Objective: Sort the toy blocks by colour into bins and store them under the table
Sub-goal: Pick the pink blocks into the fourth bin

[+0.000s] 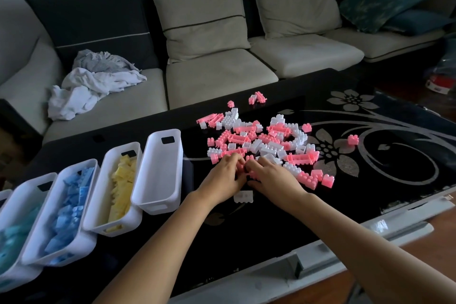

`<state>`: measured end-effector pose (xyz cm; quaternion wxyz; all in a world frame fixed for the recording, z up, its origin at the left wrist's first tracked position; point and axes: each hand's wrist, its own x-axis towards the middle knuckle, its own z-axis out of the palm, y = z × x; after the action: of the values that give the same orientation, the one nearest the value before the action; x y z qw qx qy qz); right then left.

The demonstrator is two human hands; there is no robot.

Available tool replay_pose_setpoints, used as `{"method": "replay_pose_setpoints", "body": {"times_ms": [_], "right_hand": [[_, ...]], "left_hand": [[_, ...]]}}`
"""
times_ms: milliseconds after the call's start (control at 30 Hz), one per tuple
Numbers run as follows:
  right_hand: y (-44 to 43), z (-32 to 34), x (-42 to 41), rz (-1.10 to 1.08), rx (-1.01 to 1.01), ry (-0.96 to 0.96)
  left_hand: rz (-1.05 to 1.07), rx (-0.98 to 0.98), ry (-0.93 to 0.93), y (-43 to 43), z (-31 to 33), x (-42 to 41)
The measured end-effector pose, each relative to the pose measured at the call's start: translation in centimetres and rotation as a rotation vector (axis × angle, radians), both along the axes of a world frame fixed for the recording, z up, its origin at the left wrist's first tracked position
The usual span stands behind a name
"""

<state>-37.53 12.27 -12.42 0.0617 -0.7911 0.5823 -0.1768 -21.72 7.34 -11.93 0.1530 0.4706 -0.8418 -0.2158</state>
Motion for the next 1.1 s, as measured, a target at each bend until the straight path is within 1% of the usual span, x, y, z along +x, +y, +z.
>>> {"method": "replay_pose_setpoints", "body": {"times_ms": [67,167,367,433,467,567,633,667,700,800,833,867,900,967,1033,1100], "right_hand": [[0.0,0.3,-0.1,-0.004,0.009,-0.008],[0.1,0.7,-0.5,-0.020,0.042,-0.007],[0.4,0.6,-0.4,-0.019,0.019,0.056],[0.4,0.6,-0.6,-0.008,0.023,0.039],[0.5,0.7,-0.7,-0.002,0.020,-0.001],[0.9,1.5,-0.8,-0.039,-0.010,-0.237],[1.1,2.5,-1.0,-0.098,0.012,-0.452],[1.1,3.1,-1.2,-0.120,0.060,-0.585],[1.1,3.4,-1.7,-0.125,0.138,-0.759],[1.3,4.2,-3.1,-0.053,0.450,-1.429],[1.1,4.3,-3.2,-0.042,0.524,-1.591],[1.0,4.4,-3.2,-0.042,0.576,-1.692],[0.7,4.7,-3.0,-0.039,0.611,-1.742],[-0.1,5.4,-2.0,-0.020,0.654,-1.770],[-1.0,6.4,-0.8,0.032,0.687,-1.747],[-1.9,7.6,1.2,0.103,0.722,-1.687]], "left_hand": [[0.000,-0.030,-0.021,-0.3,0.2,-0.1],[-0.007,-0.008,-0.051,-0.4,0.6,-0.1],[0.007,-0.026,-0.077,-0.3,0.7,-0.3],[0.016,-0.022,-0.062,-0.3,0.9,-0.3],[0.027,-0.024,-0.052,-0.2,1.0,-0.4],[0.101,-0.018,-0.042,0.2,1.0,-0.8],[0.137,-0.014,-0.063,0.4,1.0,-1.0],[0.144,-0.014,-0.079,0.6,1.2,-1.0],[0.145,-0.006,-0.084,0.8,1.3,-1.0],[0.149,0.061,-0.030,1.9,2.2,-0.4],[0.159,0.063,-0.005,2.4,2.7,0.0],[0.180,0.054,0.015,2.8,3.4,0.4],[0.214,0.029,0.033,3.1,4.2,1.1],[0.302,-0.045,0.039,3.3,5.9,2.8],[0.422,-0.105,0.041,3.1,7.2,5.0],[0.537,-0.106,0.026,2.7,7.9,7.3]]}}
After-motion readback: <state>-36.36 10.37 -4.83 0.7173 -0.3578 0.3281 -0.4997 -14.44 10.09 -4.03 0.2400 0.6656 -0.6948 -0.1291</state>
